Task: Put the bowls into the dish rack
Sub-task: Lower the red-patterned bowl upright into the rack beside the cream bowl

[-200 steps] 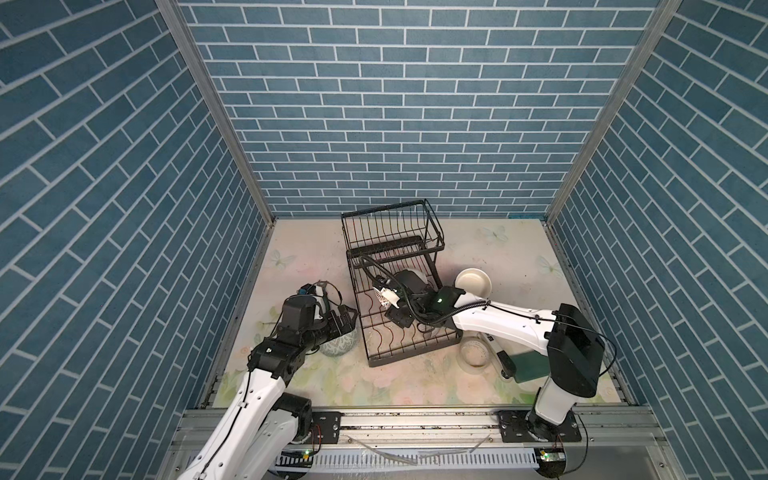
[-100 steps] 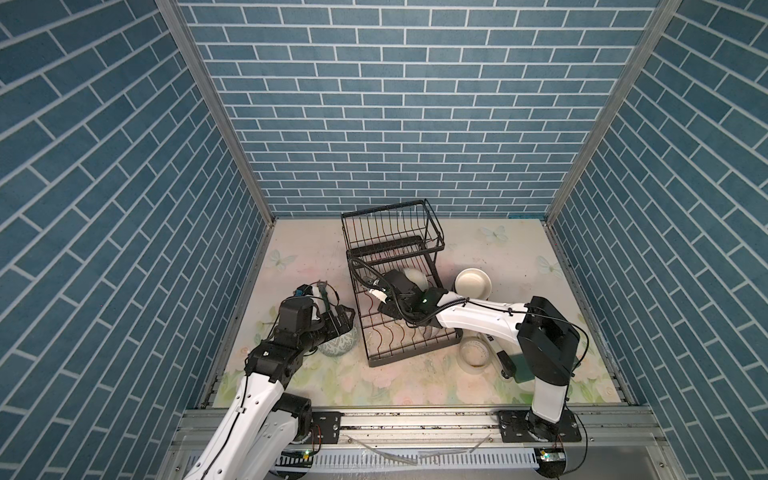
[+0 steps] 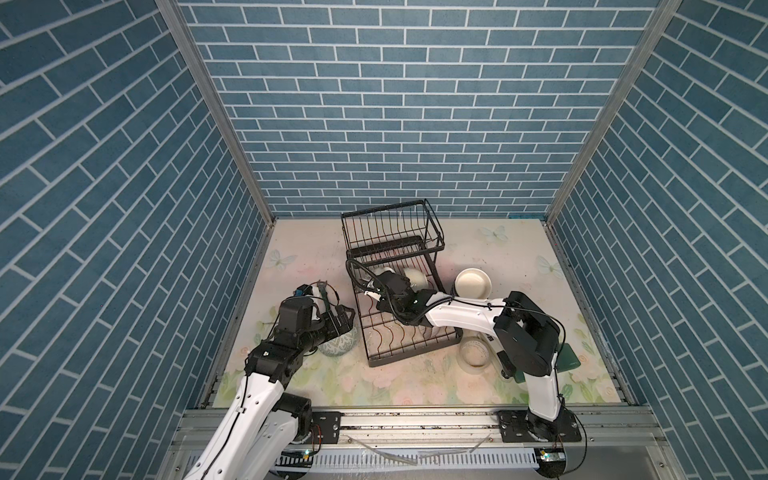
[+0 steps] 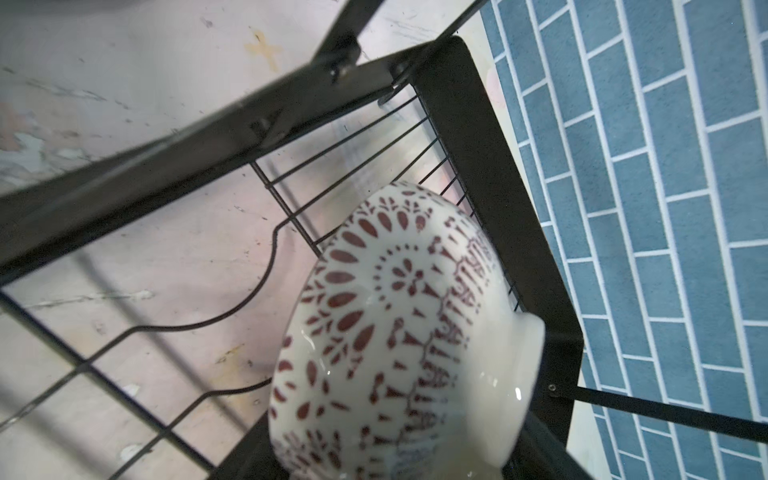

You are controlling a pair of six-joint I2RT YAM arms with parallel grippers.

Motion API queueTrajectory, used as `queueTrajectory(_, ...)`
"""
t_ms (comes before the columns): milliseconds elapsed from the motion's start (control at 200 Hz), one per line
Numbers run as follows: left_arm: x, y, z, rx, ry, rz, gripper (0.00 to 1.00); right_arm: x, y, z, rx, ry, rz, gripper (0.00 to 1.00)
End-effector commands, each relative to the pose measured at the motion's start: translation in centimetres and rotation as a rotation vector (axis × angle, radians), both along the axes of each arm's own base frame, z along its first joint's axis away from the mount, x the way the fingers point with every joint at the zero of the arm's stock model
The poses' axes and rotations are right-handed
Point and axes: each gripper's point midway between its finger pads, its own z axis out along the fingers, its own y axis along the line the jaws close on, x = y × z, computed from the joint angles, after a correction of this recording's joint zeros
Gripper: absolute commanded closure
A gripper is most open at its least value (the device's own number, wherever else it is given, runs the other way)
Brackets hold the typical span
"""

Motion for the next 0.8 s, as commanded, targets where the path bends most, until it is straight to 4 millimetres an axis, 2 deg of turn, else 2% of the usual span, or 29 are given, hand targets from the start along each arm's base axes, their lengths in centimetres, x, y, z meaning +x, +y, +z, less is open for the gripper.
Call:
queueTrajectory(0, 0.1, 0.2, -0.5, 0.002, 0.007, 0.007, 0.0, 2.8, 1.3, 3.8, 0.023, -0.15, -0.009, 0.57)
queueTrajectory(665, 0.2, -0.1, -0.8, -0.009, 0.016, -0.001, 0.0, 8.3, 0.5, 2.3, -0.042, -0.237, -0.084, 0.56)
queueTrajectory(795, 0.3, -0.2, -0.9, -0.013, 0.018, -0.003, 0.0, 9.0, 0.1, 3.0, -0.042, -0.256, -0.102, 0.56)
